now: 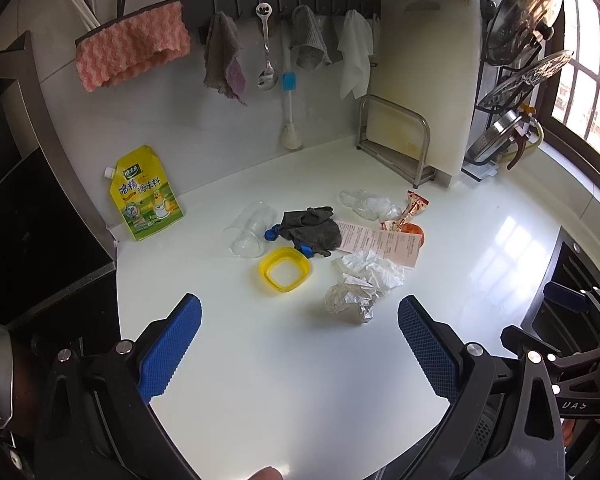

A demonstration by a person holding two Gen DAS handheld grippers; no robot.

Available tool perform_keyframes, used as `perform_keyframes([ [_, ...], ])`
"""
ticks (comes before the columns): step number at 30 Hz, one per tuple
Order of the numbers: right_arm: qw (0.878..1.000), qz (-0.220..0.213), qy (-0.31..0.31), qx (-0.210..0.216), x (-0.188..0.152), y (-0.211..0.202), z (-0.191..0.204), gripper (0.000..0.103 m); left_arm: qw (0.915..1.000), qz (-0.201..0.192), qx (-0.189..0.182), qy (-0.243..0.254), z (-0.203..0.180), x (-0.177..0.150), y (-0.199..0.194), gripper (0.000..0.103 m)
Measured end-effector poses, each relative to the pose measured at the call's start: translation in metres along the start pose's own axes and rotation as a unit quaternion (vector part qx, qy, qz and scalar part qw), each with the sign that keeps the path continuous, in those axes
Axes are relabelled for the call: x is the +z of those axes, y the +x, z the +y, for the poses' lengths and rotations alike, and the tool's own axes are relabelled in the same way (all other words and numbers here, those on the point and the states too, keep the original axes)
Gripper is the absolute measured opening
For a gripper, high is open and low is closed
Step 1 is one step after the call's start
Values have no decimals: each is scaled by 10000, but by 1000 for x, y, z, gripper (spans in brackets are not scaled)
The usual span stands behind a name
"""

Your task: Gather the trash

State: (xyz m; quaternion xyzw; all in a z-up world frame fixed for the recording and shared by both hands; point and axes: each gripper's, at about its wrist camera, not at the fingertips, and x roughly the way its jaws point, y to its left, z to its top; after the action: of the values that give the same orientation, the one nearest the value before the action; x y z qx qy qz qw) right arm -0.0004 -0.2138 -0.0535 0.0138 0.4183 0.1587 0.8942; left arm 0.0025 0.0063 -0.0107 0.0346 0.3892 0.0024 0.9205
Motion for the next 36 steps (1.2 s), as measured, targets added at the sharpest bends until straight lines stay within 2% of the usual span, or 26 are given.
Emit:
perform_keyframes([
  [36,10000,56,1,9,2,4,1,95,10000,48,24,-48,11,-2,1,97],
])
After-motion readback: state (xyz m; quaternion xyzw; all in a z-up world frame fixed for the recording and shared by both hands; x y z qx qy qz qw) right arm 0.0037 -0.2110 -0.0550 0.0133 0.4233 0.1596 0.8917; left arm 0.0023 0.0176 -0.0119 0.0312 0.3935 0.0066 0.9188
